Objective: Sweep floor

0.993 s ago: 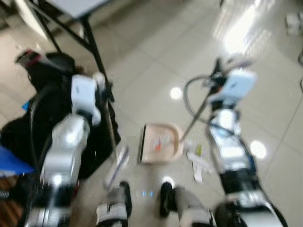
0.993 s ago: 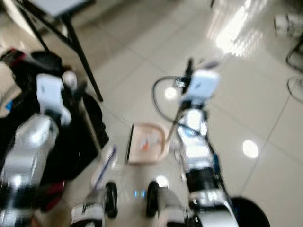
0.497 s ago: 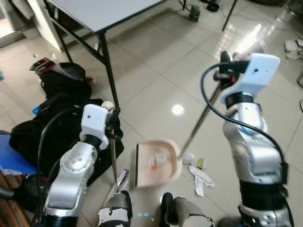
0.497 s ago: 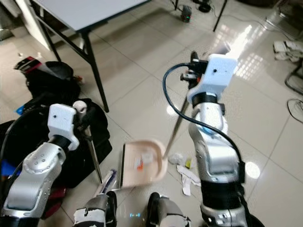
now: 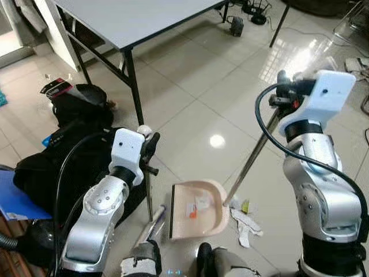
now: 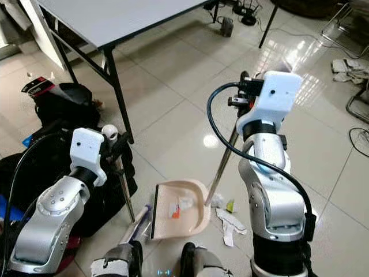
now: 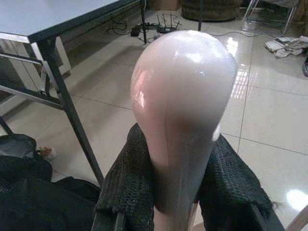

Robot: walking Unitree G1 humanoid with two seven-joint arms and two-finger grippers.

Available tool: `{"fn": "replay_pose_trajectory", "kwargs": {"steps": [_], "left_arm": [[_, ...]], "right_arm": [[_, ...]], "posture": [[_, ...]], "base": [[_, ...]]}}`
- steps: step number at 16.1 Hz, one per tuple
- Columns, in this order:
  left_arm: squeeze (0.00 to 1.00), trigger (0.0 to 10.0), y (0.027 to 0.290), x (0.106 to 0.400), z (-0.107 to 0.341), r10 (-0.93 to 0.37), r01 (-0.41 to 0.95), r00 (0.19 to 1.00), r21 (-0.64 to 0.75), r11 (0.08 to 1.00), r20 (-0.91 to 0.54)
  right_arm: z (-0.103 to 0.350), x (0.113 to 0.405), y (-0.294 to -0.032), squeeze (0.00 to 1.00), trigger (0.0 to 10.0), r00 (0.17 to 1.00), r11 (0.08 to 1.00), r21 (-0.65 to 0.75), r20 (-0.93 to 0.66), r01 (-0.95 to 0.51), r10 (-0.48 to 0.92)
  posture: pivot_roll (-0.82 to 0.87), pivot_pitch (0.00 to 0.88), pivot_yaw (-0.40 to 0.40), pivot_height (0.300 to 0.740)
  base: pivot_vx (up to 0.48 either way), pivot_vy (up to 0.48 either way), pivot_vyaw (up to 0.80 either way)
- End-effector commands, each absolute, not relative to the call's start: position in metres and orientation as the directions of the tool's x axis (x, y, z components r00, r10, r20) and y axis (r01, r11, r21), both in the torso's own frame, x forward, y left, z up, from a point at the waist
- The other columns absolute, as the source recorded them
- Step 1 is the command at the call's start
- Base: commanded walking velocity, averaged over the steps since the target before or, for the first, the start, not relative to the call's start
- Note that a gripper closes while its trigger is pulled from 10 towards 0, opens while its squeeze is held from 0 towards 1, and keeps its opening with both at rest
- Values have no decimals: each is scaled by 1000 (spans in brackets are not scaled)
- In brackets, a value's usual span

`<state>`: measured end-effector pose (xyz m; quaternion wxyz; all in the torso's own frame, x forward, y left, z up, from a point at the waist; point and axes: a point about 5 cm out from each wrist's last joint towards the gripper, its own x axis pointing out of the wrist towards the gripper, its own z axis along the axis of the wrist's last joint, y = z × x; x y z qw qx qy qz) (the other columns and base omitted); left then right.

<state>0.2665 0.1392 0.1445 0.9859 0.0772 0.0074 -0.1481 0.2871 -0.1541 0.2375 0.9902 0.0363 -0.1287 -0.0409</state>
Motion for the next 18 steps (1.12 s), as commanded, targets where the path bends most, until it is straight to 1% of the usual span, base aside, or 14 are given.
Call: {"fn": "replay_pose_trajectory", "kwargs": {"steps": [1, 2, 7, 18], "left_arm": [[0, 10000, 137, 263, 150, -288, 288, 957, 172, 942, -21], [0, 10000, 135, 262, 152, -290, 289, 957, 183, 940, -21], [0, 10000, 131, 262, 150, -314, 314, 949, 167, 935, -29], [0, 10000, 133, 260, 150, -314, 315, 949, 174, 933, -36]], "right_arm": [[238, 283, -159, 0, 10000, 963, 993, 83, 248, 84, -102], [236, 284, -160, 0, 10000, 966, 991, 100, 236, 83, -105], [236, 283, -160, 0, 10000, 966, 991, 98, 231, 96, -117], [227, 281, -156, 0, 10000, 975, 988, 129, 191, 85, -109]], "posture": [[92, 143, -57, 740], [102, 146, -60, 740], [75, 136, -38, 740], [86, 120, -39, 740]], "base": [[0, 0, 0], [0, 0, 0], [0, 0, 0], [-285, 0, 0]]}}
